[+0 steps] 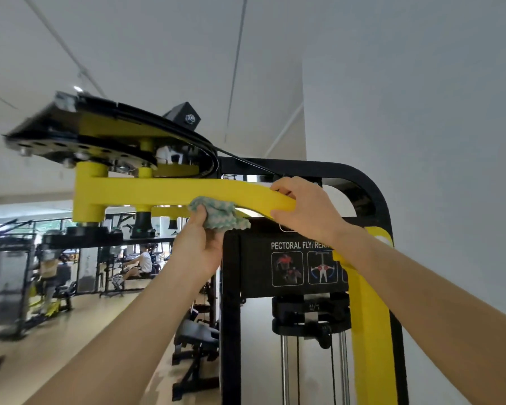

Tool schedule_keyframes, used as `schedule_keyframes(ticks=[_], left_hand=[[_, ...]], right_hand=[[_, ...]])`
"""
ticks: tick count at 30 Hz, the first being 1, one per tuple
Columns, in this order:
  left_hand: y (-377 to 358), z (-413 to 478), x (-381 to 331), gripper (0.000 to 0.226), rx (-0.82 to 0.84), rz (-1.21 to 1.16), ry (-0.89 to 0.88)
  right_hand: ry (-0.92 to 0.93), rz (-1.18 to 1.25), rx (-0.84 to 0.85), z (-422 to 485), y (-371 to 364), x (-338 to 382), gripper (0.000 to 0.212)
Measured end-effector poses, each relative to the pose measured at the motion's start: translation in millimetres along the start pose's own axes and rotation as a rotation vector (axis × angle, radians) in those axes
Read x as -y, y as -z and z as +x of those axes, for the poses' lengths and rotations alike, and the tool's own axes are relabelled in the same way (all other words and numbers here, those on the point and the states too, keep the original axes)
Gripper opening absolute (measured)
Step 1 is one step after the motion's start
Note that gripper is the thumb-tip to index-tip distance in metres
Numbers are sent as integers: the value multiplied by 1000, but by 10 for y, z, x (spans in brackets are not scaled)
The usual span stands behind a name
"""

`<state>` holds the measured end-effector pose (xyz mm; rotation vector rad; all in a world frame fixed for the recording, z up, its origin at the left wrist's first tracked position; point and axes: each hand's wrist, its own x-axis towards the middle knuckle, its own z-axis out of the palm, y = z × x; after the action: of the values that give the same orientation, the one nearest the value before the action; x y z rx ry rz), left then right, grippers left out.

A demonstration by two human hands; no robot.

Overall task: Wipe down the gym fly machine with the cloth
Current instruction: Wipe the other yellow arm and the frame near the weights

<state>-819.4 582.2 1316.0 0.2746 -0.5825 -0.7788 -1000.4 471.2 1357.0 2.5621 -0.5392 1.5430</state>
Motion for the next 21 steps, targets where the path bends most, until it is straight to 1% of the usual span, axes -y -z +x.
schedule_keyframes(ticks=[3, 7, 10, 12, 17, 19, 21], left_hand=[[97, 27, -261, 33, -80, 28, -58], [211, 23, -535, 40, -174, 91, -121], [257, -25, -637, 38, -169, 124, -124], [255, -48, -672, 37, -169, 174, -110], [162, -111, -681, 34, -292, 383, -128], [130, -121, -629, 35, -289, 414, -130], [90, -132, -534, 35, -244, 444, -122]], right_hand=[[-26, -25, -73, 1, -88, 18, 45], [-46, -61, -199, -49, -246, 45, 42], [-55, -61, -267, -58, -317, 79, 38], [-56, -61, -284, -53, -340, 80, 37], [-57, -66, -282, -43, -353, 62, 36], [-54, -53, -281, -46, -350, 71, 35], [-54, -42, -277, -58, -345, 85, 36]])
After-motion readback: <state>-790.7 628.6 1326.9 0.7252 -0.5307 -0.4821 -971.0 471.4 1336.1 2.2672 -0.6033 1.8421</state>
